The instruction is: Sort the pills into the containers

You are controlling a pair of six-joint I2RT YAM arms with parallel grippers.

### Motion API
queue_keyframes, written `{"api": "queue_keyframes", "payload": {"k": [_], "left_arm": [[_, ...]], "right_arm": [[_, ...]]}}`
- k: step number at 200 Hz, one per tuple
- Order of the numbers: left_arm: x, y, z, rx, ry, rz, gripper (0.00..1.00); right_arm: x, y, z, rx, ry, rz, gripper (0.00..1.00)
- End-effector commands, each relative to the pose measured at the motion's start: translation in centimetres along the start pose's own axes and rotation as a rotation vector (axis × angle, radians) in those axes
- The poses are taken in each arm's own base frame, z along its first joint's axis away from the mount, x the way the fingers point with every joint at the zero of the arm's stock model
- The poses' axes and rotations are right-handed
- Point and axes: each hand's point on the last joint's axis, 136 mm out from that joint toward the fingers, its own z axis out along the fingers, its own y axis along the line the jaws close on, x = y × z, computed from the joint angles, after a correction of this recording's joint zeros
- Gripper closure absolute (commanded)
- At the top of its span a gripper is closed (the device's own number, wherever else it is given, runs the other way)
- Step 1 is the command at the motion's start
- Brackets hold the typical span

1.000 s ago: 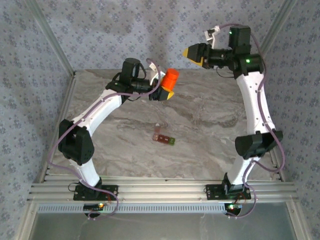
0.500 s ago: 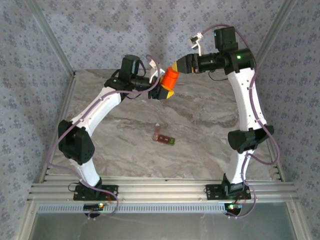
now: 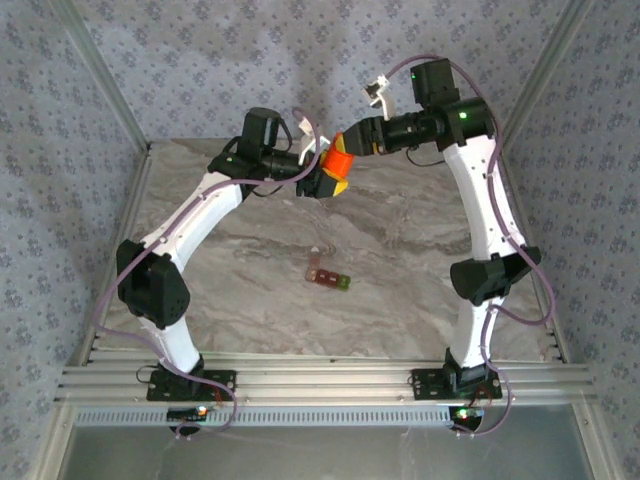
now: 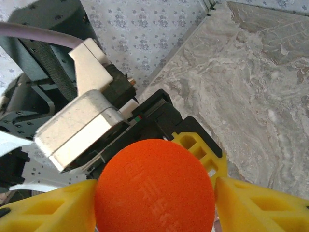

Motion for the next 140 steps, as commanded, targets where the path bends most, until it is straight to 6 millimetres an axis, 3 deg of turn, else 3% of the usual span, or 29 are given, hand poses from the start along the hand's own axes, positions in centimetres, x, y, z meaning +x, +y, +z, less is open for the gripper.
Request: {"api": "queue_keyframes", "payload": {"k": [1,40,94,127,140], "left_arm": [[-1.0,-0.7,0.0,0.036,-0.017,0.04,1.0],[-1.1,-0.7,0.1,0.032,-0.017,0.042,1.0],[-1.4,0.2,0.2,-0.009,-0.024,0.054,1.0],[-1.5,0.5,0.2,-0.02,-0.032,0.057,1.0],[-1.4,0.6,0.3,-0.023,-0.032,0.058,1.0]], "right_arm": [[-0.2,0.2,-0.1,0.011,0.0,-0.015,0.44],[0.3,-0.4,0.1,0.042,0.013,0.03,0.55],[1.9,-3.0,1.7,0.262,0.031,0.24,0.58],[2.2,-2.5,3.2,0.276,-0.043,0.336,0.56],[1.8,-2.4,2.9,0.251,-0.086,0.352,0.54]]}}
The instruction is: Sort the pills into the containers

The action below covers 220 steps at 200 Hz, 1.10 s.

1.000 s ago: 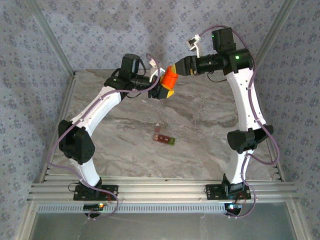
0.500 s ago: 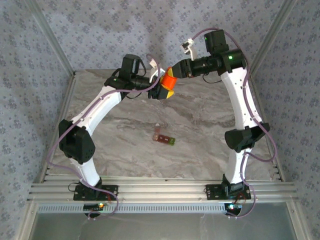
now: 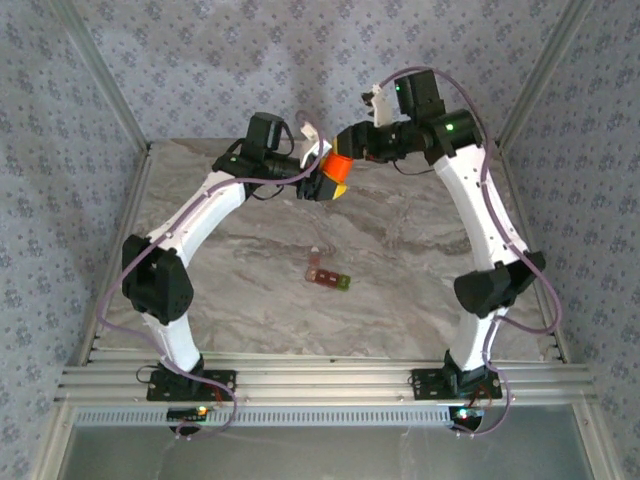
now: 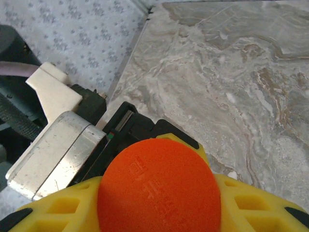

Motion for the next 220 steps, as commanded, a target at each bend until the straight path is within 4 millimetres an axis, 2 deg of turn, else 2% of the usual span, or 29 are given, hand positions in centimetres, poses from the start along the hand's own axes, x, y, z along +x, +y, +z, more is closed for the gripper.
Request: {"api": "queue_keyframes", "payload": {"k": [1,23,37,63,87,105,134,159,220], "left_arm": [[-3.7,-1.5,-0.5,0.018,-0.09,0.15,1.0],[-3.6,-1.5,-0.5,0.015,-0.09,0.152,1.0],[-3.6,-1.4,-0.6,0.013,-0.09,0.152,1.0],[-3.8,-1.5,-0.6,0.017,-0.093,0.156,1.0],[-4.0,-1.5,-0.7,0.017,-0.097,0.161,1.0],[-4.0,-1.5,-0.6,0.024,-0.096,0.159,1.0],[-4.1,-1.8,-0.6,0.04,-0.096,0.153,1.0],[-4.1,-1.9,-0.6,0.048,-0.096,0.15,1.0],[-4.1,-2.0,-0.6,0.051,-0.096,0.148,1.0]], "right_arm": [[1.0,0.1,1.0,0.004,-0.01,0.136,0.54],[0.1,-0.3,-0.3,-0.046,-0.044,0.141,0.48],[-0.8,-0.3,-1.7,-0.088,-0.083,0.13,0.39],[-2.0,0.8,-4.8,-0.216,-0.139,0.073,0.23],[-2.7,1.9,-7.5,-0.319,-0.197,0.018,0.19],[-3.2,1.4,-8.8,-0.312,-0.245,-0.01,0.18],[-3.9,0.7,-9.1,-0.233,-0.28,-0.107,0.19],[-3.9,0.1,-8.0,-0.177,-0.239,-0.161,0.2],[-3.3,1.7,-4.8,-0.169,-0.131,-0.246,0.2]]}}
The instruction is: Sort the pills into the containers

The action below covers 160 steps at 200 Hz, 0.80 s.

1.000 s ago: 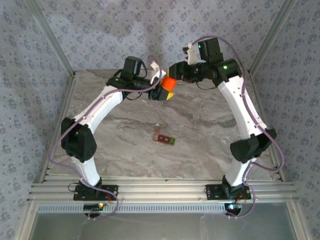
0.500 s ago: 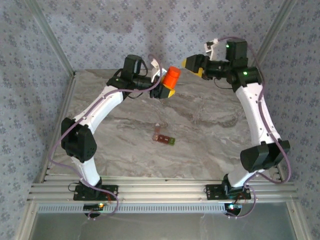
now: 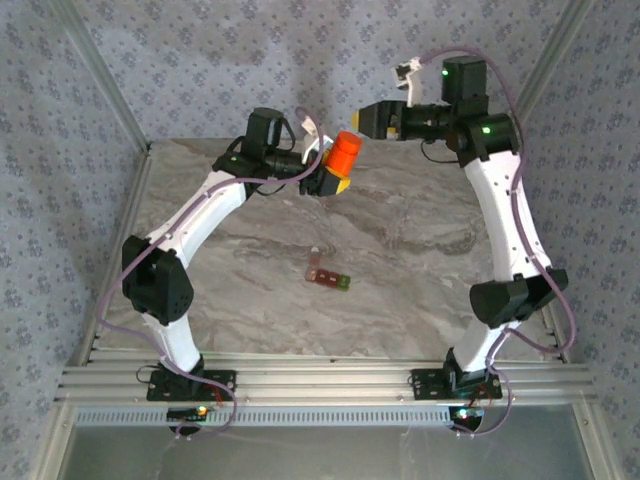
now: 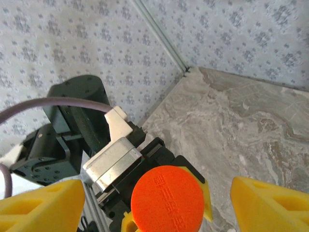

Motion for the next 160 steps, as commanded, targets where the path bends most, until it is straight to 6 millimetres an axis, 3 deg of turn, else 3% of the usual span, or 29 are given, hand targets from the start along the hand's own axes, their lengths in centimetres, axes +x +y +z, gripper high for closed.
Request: {"api": "queue_keyframes", "payload": {"k": [1,138,160], "left_arm": [[-2.3,-1.3,-0.5,0.036,-0.042,0.06,1.0],[-2.2,-1.2,-0.5,0.033,-0.038,0.058,1.0],[-2.2,-1.1,-0.5,0.029,-0.038,0.058,1.0]], "right_arm": [[1.5,0.0,0.9,0.013,0.071,-0.024,0.2],[4.2,0.0,2.6,-0.017,0.163,0.013,0.54],[4.6,0.2,2.9,-0.019,0.175,0.018,0.55]]}}
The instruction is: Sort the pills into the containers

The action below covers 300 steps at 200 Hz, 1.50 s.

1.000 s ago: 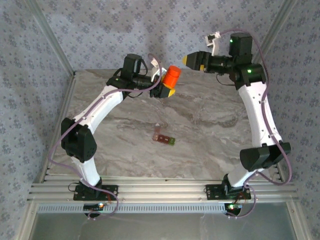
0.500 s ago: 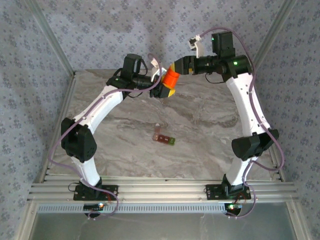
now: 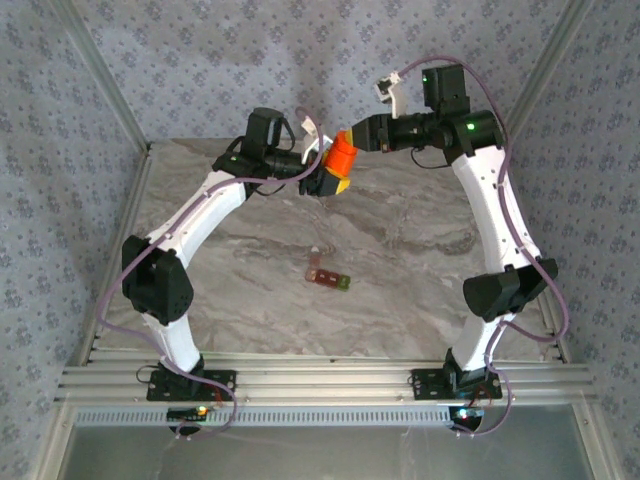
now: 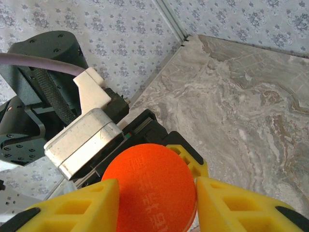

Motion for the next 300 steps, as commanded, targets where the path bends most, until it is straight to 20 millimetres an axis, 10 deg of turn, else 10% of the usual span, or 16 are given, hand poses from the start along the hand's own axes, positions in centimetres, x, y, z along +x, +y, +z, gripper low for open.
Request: {"api": "queue_keyframes", "payload": {"k": [1,86,165,300], "left_arm": [[-2.3,-1.0,-0.5,0.025,-0.041,0.062,1.0],[-2.3,-0.8,-0.4,0.025,-0.036,0.059,1.0],[-2.1,-0.6,-0.3,0.027,-0.032,0.053,1.0],[-2.4,-1.0,-0.4,0.037,-0.027,0.054,1.0]], "right_arm": [[1.4,0.9,1.0,-0.03,0.055,0.013,0.55],[1.5,-0.4,0.8,0.032,0.012,0.159,0.55],[-1.9,-0.1,-4.7,0.016,-0.179,0.187,0.25],[-0.2,0.8,-0.5,0.035,0.019,0.011,0.23]]}}
